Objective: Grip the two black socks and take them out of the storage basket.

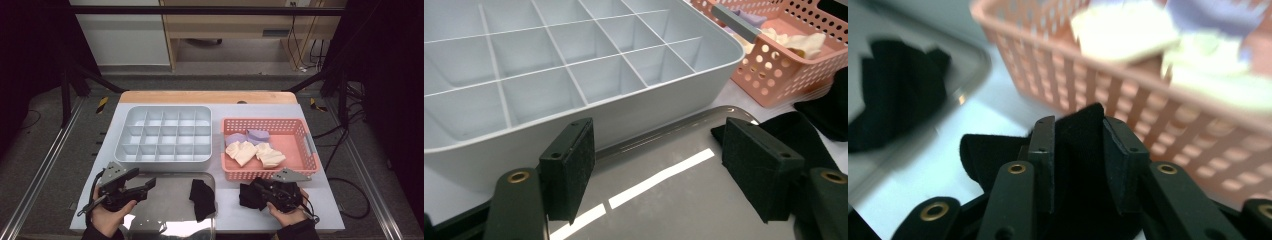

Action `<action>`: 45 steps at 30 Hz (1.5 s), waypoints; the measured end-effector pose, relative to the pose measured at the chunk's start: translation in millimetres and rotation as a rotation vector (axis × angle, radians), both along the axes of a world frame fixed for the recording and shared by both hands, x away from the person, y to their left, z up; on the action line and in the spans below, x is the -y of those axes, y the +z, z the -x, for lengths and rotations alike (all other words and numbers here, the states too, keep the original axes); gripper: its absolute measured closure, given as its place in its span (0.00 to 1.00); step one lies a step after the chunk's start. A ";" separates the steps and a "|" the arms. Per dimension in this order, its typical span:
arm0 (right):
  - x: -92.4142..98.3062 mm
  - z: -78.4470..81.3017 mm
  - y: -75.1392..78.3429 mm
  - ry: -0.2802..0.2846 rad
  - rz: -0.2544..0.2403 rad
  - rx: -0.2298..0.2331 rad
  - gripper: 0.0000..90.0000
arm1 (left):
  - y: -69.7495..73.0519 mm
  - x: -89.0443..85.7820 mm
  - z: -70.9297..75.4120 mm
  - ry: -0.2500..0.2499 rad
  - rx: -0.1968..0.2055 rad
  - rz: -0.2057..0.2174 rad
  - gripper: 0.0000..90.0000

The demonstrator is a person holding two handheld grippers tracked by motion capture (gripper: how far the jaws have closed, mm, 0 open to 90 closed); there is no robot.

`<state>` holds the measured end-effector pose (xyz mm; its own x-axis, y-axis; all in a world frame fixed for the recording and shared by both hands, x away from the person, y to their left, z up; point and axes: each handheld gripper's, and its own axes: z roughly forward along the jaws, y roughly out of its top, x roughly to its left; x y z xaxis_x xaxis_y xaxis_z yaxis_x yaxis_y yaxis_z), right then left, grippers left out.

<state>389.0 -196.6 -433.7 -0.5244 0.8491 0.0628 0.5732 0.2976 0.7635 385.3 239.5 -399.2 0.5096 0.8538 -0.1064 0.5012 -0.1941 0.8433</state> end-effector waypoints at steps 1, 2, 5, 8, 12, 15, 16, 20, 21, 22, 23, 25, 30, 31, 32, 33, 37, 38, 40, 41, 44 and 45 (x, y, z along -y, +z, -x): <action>-0.2 -1.0 -5.4 0.000 0.009 -0.023 0.77 | -0.2 1.7 -0.1 -0.002 -0.001 0.001 0.32; -0.2 -1.4 -7.5 0.002 0.010 -0.029 0.77 | -0.4 5.4 -0.2 -0.008 -0.003 -0.001 0.32; 1.5 -3.6 -19.2 -0.006 0.032 -0.072 0.77 | -0.5 12.8 0.2 -0.019 -0.002 -0.003 0.32; 4.2 -6.0 -26.4 -0.024 0.039 -0.094 0.76 | -2.2 19.8 0.5 -0.028 -0.004 -0.001 0.32; 5.0 -7.5 -32.2 -0.034 0.049 -0.099 0.70 | -9.7 27.1 -0.9 -0.029 -0.013 -0.003 0.32; 7.9 -5.1 -26.4 -0.053 0.027 -0.058 0.61 | -18.6 32.5 -3.4 -0.026 -0.025 -0.010 0.33; 9.2 -3.9 -23.8 -0.061 0.020 -0.050 0.60 | -22.5 34.5 -4.5 -0.024 -0.029 -0.006 0.33; 20.1 0.6 -10.6 -0.097 -0.014 0.014 0.56 | -32.9 39.1 -7.7 -0.021 -0.047 -0.016 0.34; 22.0 1.5 -7.7 -0.102 -0.025 0.026 0.56 | -35.0 40.1 -7.8 -0.020 -0.050 -0.017 0.35; 23.2 2.5 -4.8 -0.103 -0.034 0.040 0.56 | -36.7 40.4 -7.7 -0.021 -0.051 -0.024 0.36; 23.3 3.4 -2.1 -0.101 -0.040 0.050 0.55 | -38.4 41.0 -7.5 -0.020 -0.056 -0.018 0.37; 21.8 4.7 2.2 -0.099 -0.042 0.066 0.55 | -41.3 41.9 -6.8 -0.025 -0.061 -0.022 0.38; 5.8 9.2 14.1 -0.039 -0.064 0.107 0.60 | -47.2 48.3 -5.5 -0.043 -0.073 -0.026 0.41; 2.1 9.8 15.4 -0.028 -0.069 0.113 0.61 | -48.1 49.8 -5.3 -0.048 -0.078 -0.030 0.42; -3.1 10.6 17.0 -0.010 -0.075 0.114 0.61 | -49.3 51.7 -5.2 -0.049 -0.080 -0.030 0.42; -8.3 11.2 18.0 0.012 -0.084 0.111 0.63 | -50.0 53.0 -5.1 -0.052 -0.083 -0.030 0.43; -29.0 13.5 19.2 0.084 -0.119 0.101 0.66 | -53.3 61.5 -4.3 -0.062 -0.093 -0.034 0.45; -33.9 13.5 18.8 0.101 -0.125 0.098 0.67 | -53.7 63.4 -3.9 -0.065 -0.094 -0.036 0.45; -43.2 12.5 17.8 0.128 -0.135 0.083 0.68 | -54.1 68.9 -2.7 -0.077 -0.096 -0.040 0.46; -49.9 11.1 16.3 0.147 -0.136 0.081 0.69 | -53.8 70.6 -2.2 -0.081 -0.094 -0.046 0.46; -66.9 7.3 11.5 0.186 -0.137 0.060 0.71 | -52.3 78.2 -1.4 -0.084 -0.084 -0.073 0.48; -72.2 6.2 9.8 0.199 -0.139 0.048 0.72 | -52.0 79.8 -1.4 -0.086 -0.083 -0.080 0.49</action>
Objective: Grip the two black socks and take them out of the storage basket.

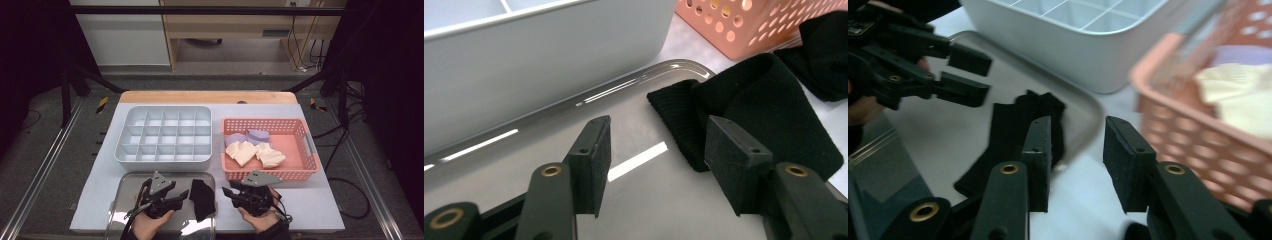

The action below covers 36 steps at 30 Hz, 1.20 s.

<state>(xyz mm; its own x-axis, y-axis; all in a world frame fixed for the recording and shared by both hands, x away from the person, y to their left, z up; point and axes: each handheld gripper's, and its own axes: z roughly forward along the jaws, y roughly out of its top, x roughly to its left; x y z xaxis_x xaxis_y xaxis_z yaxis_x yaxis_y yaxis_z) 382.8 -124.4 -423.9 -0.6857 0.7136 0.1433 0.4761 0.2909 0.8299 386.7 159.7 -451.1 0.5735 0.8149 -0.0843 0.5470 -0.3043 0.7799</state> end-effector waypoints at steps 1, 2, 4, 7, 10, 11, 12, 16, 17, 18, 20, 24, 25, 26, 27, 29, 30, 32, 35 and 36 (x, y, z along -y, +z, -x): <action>-4.1 -1.0 -1.4 0.010 0.002 -0.004 0.72 | 0.2 1.8 0.0 -0.004 0.000 -0.006 0.49; -9.3 -1.6 -3.3 0.022 0.003 -0.008 0.73 | -0.2 3.8 -0.1 -0.012 0.001 -0.010 0.51; -19.9 -1.6 -7.3 0.045 0.017 -0.017 0.73 | -2.1 5.7 -0.2 -0.010 0.002 -0.019 0.52; -29.4 -1.4 -13.6 0.065 0.020 -0.029 0.73 | -6.0 6.1 -1.1 -0.007 -0.006 -0.018 0.54; -36.0 -1.4 -21.4 0.075 0.030 -0.047 0.74 | -10.4 6.6 -2.1 -0.013 -0.022 -0.014 0.58; -36.9 -1.2 -22.8 0.075 0.034 -0.050 0.74 | -12.4 7.7 -2.3 -0.017 -0.027 -0.017 0.59; -37.9 -1.2 -25.1 0.076 0.037 -0.053 0.75 | -13.8 8.2 -2.3 -0.017 -0.032 -0.018 0.59; -37.3 -2.7 -32.0 0.078 0.056 -0.071 0.83 | -17.9 9.3 -3.4 -0.023 -0.044 -0.016 0.60; -36.7 -3.5 -33.9 0.086 0.059 -0.081 0.86 | -18.3 9.7 -3.6 -0.024 -0.046 -0.011 0.59; -36.7 -3.5 -35.2 0.084 0.066 -0.091 0.89 | -18.7 10.2 -3.8 -0.026 -0.047 -0.007 0.59; -36.8 -3.7 -37.1 0.090 0.077 -0.098 0.93 | -20.5 12.9 -4.0 -0.032 -0.048 -0.009 0.59; -36.3 -4.1 -40.7 0.084 0.118 -0.099 0.95 | -24.7 17.8 -5.3 -0.043 -0.059 -0.024 0.60; -35.7 -4.3 -41.8 0.082 0.116 -0.101 0.95 | -25.2 18.2 -5.7 -0.043 -0.060 -0.022 0.61; -34.8 -4.7 -42.2 0.080 0.108 -0.106 0.96 | -25.2 18.6 -6.2 -0.045 -0.061 -0.018 0.62; -34.2 -4.8 -42.3 0.080 0.100 -0.105 0.95 | -25.3 18.8 -6.3 -0.049 -0.063 -0.014 0.64; -34.4 -4.7 -42.3 0.084 0.088 -0.102 0.93 | -25.5 19.9 -5.8 -0.061 -0.061 -0.019 0.69; -34.5 -4.2 -42.0 0.084 0.075 -0.100 0.89 | -25.3 20.3 -5.7 -0.066 -0.066 -0.017 0.73; -34.9 -4.0 -41.8 0.081 0.060 -0.088 0.84 | -25.3 21.8 -5.3 -0.082 -0.079 -0.010 0.81; -34.9 -4.5 -40.9 0.078 0.035 -0.080 0.83 | -24.5 22.3 -5.7 -0.092 -0.090 -0.005 0.88; -35.1 -5.1 -41.0 0.080 0.029 -0.081 0.86 | -24.5 21.8 -6.0 -0.092 -0.091 -0.003 0.90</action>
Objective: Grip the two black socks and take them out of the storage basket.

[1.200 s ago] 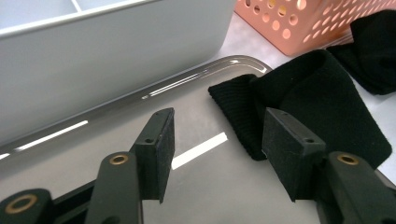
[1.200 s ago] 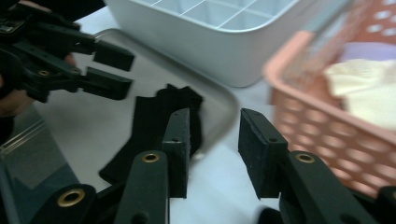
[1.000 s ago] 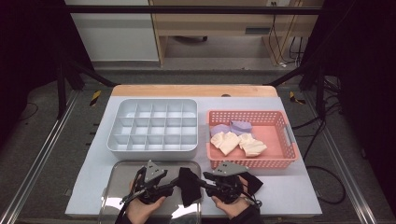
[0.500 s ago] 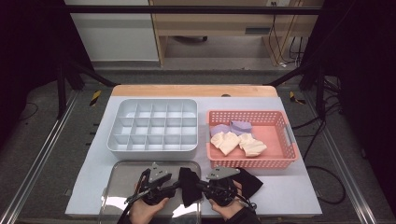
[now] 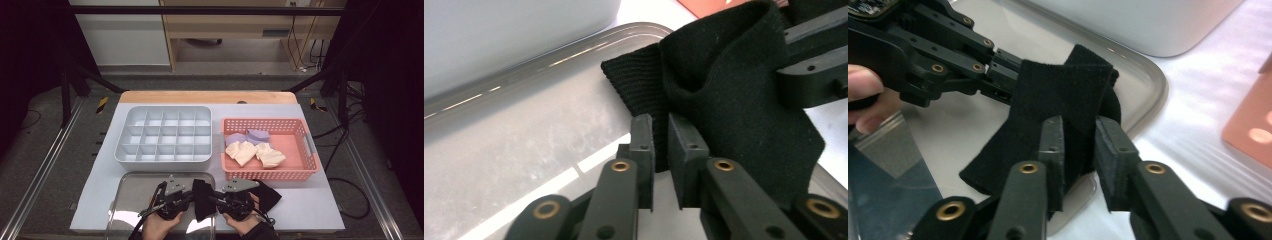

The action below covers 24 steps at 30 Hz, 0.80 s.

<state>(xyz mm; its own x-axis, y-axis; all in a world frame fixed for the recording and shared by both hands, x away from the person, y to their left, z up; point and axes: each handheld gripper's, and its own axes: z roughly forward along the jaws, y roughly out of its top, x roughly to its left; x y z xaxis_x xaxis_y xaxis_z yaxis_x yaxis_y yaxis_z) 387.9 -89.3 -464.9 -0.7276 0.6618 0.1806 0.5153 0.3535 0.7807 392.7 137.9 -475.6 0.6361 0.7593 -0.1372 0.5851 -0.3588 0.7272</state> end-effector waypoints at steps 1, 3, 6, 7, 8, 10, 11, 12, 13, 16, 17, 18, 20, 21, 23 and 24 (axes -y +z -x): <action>-0.4 -0.5 -0.3 0.006 -0.003 -0.004 0.89 | 0.1 -0.6 -0.3 0.000 -0.002 0.003 0.92; -1.8 -0.9 -0.7 0.016 0.006 -0.015 0.94 | 1.1 -2.2 -0.9 -0.002 -0.009 0.013 0.94; -0.3 -1.2 0.2 0.025 0.008 -0.022 0.96 | 2.4 -5.7 -0.1 -0.004 -0.023 0.027 0.96; 0.9 -0.5 1.3 0.022 0.006 -0.023 0.96 | 4.0 -8.3 1.5 -0.008 -0.023 0.032 0.96; 3.8 1.0 3.8 0.021 -0.003 -0.021 0.96 | 5.2 -10.1 2.8 -0.007 -0.020 0.032 0.96; 9.9 4.7 8.8 0.019 -0.016 -0.012 0.96 | 10.0 -19.0 7.1 -0.001 -0.018 0.045 0.97; 13.6 6.7 11.4 0.013 -0.025 -0.005 0.96 | 12.0 -23.8 9.1 0.002 -0.014 0.049 0.97; 17.4 9.0 13.8 0.008 -0.032 0.000 0.96 | 13.7 -28.0 10.9 0.008 -0.010 0.045 0.97; 20.3 10.8 15.5 -0.001 -0.032 0.005 0.96 | 15.5 -34.7 13.1 0.012 -0.014 0.058 0.97; 28.2 14.0 19.5 -0.024 -0.033 0.015 0.96 | 18.2 -49.1 17.3 0.020 -0.016 0.064 0.97; 28.4 13.6 19.5 -0.028 -0.033 0.009 0.96 | 18.2 -52.0 18.3 0.022 -0.018 0.061 0.97; 27.8 12.9 18.9 -0.025 -0.028 0.008 0.96 | 17.3 -55.3 19.9 0.024 -0.019 0.055 0.97; 22.6 11.0 16.1 -0.020 -0.014 -0.009 0.96 | 13.8 -61.1 23.8 0.027 -0.020 0.032 0.96; 19.7 10.1 14.5 -0.013 -0.003 -0.015 0.96 | 12.2 -63.0 24.6 0.028 -0.022 0.022 0.96; 13.3 7.7 11.3 0.000 0.017 -0.023 0.96 | 9.8 -64.8 24.4 0.032 -0.024 0.015 0.96; 8.8 6.6 9.7 0.007 0.029 -0.029 0.95 | 9.7 -65.3 23.1 0.037 -0.024 0.015 0.94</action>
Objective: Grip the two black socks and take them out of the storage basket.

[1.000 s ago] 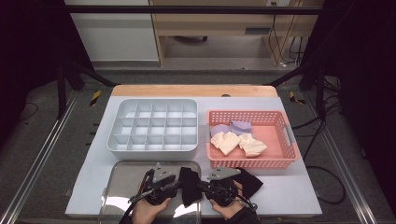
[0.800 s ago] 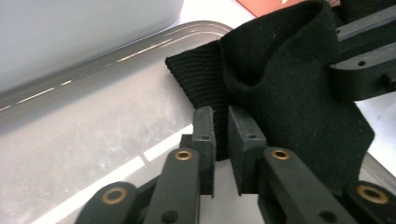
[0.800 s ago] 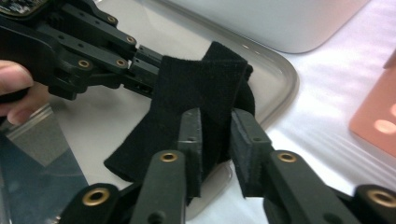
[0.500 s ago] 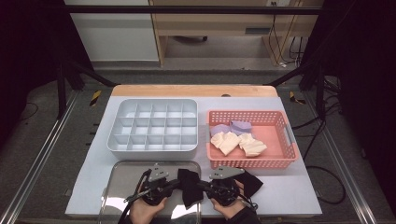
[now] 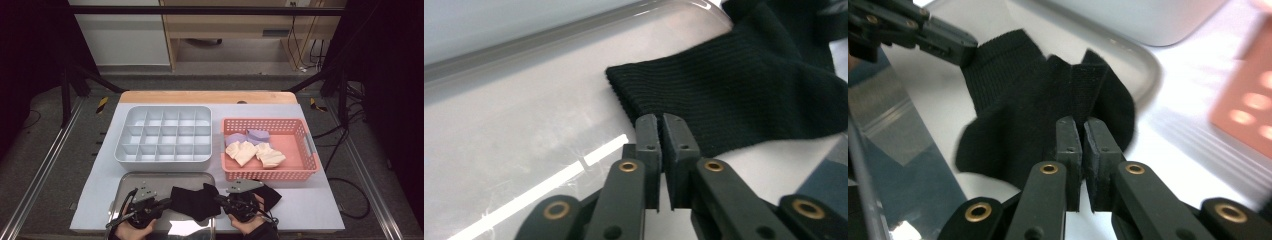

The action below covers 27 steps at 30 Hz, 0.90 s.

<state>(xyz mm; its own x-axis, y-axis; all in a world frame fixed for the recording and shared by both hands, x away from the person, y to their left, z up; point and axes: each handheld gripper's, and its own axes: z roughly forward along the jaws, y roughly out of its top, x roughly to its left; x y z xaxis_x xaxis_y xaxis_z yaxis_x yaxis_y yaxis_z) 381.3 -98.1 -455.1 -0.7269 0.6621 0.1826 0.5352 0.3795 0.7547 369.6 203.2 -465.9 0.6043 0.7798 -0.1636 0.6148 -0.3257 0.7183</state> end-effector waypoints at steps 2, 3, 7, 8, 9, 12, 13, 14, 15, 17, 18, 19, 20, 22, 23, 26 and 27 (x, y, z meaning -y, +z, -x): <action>-10.5 -2.5 -4.1 0.020 0.021 -0.001 0.93 | 1.8 -1.3 -2.2 0.006 0.016 0.010 0.87; -15.2 -3.2 -6.1 0.030 0.031 0.003 0.91 | 3.0 -2.4 -2.6 0.020 0.032 0.012 0.81; -27.0 -1.4 -11.2 0.062 0.047 0.012 0.84 | 1.9 -5.4 -5.3 0.028 0.077 0.009 0.70; -27.7 -0.3 -11.4 0.071 0.042 0.012 0.83 | 1.2 -5.0 -5.5 0.029 0.087 -0.008 0.68; -27.9 0.5 -11.2 0.073 0.036 0.012 0.82 | 0.4 -4.0 -5.6 0.028 0.095 -0.024 0.67; -23.5 2.0 -6.7 0.076 0.001 0.015 0.78 | -0.5 -2.9 -5.4 0.031 0.107 -0.054 0.65; -20.7 2.0 -3.9 0.071 -0.014 0.030 0.78 | -0.6 -2.9 -5.4 0.031 0.109 -0.055 0.65; -18.4 1.9 -1.3 0.065 -0.024 0.040 0.77 | -0.6 -3.0 -5.5 0.031 0.112 -0.057 0.65; -14.6 1.4 2.4 0.058 -0.039 0.055 0.77 | -0.6 -3.1 -5.8 0.030 0.110 -0.059 0.65; -5.3 -1.1 9.5 0.020 -0.068 0.080 0.78 | -1.1 -3.1 -5.9 0.029 0.101 -0.052 0.65; -1.7 -3.1 10.8 0.001 -0.072 0.084 0.79 | -1.5 -2.8 -5.9 0.027 0.092 -0.050 0.65; 1.2 -5.8 10.4 -0.016 -0.063 0.088 0.79 | -2.3 -2.0 -5.9 0.022 0.088 -0.044 0.65; 3.0 -8.7 8.2 -0.039 -0.042 0.087 0.80 | -3.1 -1.3 -5.9 0.023 0.085 -0.046 0.65; 4.3 -15.1 0.7 -0.069 -0.012 0.067 0.80 | -5.6 0.7 -5.9 0.024 0.073 -0.052 0.62; 3.2 -17.9 -3.2 -0.073 0.005 0.059 0.80 | -6.5 1.6 -5.8 0.029 0.071 -0.053 0.61; -2.8 -23.3 -11.7 -0.071 0.047 0.048 0.78 | -9.4 4.1 -6.3 0.018 0.053 -0.050 0.62; -4.8 -24.7 -14.2 -0.062 0.057 0.049 0.77 | -9.4 4.5 -6.2 0.016 0.052 -0.047 0.64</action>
